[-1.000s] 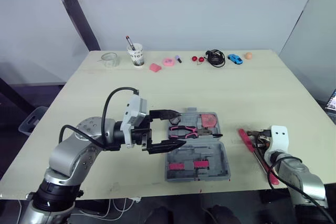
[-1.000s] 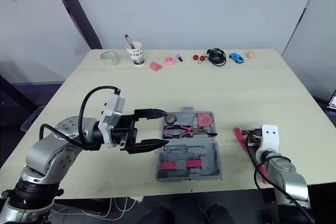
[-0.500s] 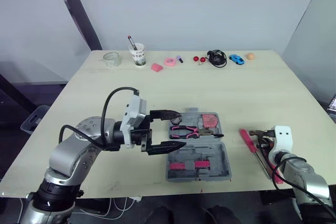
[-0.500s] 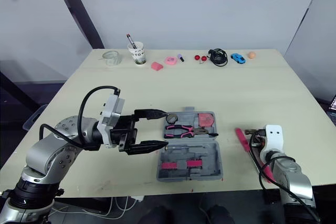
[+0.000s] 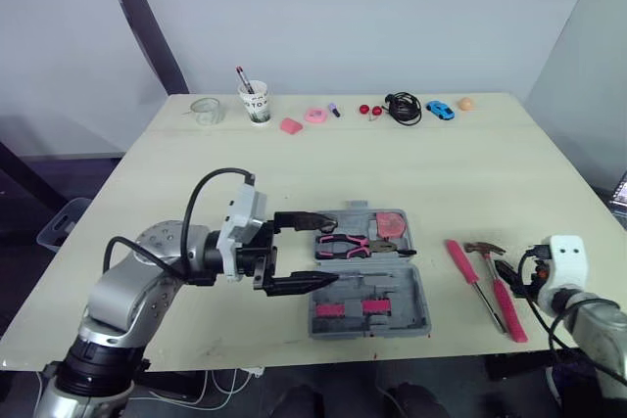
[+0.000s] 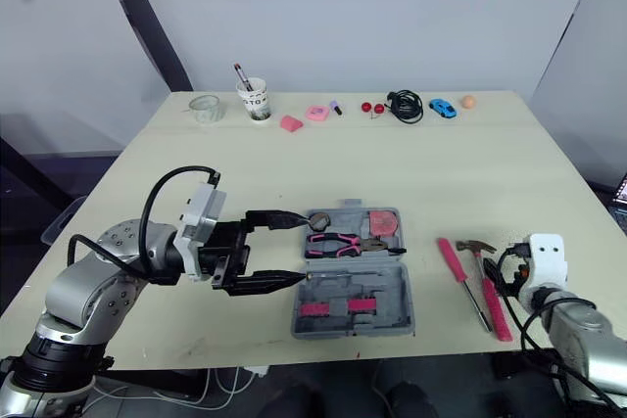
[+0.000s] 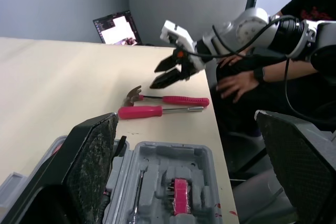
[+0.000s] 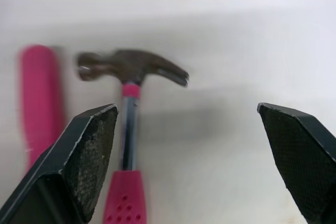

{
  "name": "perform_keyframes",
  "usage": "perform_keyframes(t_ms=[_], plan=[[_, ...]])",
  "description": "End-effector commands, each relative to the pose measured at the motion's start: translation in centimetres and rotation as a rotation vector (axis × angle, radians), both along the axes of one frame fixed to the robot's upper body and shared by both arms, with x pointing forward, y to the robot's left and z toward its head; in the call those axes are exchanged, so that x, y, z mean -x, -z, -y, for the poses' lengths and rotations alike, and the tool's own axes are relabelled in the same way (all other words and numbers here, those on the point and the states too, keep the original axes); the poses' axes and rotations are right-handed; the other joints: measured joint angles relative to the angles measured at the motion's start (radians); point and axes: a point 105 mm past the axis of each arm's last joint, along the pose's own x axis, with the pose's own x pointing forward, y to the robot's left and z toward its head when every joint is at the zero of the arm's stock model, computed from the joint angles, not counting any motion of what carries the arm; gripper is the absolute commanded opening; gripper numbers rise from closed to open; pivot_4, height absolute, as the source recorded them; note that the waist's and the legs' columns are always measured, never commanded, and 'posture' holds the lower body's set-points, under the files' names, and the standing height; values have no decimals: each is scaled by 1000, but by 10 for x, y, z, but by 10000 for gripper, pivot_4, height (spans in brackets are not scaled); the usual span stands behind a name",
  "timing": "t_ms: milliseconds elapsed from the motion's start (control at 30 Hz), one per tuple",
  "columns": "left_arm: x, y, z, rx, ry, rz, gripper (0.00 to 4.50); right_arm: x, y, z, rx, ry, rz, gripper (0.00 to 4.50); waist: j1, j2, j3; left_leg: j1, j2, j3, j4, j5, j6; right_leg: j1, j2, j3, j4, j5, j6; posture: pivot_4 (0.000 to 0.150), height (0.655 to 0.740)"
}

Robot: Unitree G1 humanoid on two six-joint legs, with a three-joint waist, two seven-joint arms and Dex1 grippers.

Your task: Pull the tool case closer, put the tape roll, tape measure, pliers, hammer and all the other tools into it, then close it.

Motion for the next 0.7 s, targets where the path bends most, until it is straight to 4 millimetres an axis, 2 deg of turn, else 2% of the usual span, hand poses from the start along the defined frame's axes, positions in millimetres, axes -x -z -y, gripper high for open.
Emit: perform_keyframes(t_ms=[33,100,267,567,700], plan=[[0,-3,-9,-7,-15,33,45000,2,-29,3,39,-123,55,44739,1,0,0,0,0,0,0,0,0,0,0,0,0,0,0,1500,7400],[0,-3,-10,-3,-13,39,45000,2,-36,7,83,-188,53,44739,1,0,0,0,0,0,0,0,0,0,0,0,0,0,0,1500,7400],[-1,-4,-12,9,-8,46,45000,4,-44,7,314,-501,14,44739,2,-1,1,0,0,1,0,0,0,0,0,-1,-1,0,0,1500,7400],[-2,-6,-12,4,11,68,45000,6,-45,-2,668,-1058,-84,44739,1,-1,2,0,0,2,1,0,0,0,0,-1,-1,0,0,1500,7400],[-2,-8,-10,7,14,73,45000,1,-43,0,813,-1231,-116,44739,1,-1,3,0,0,2,1,0,0,0,0,-1,-1,0,0,1500,7400]])
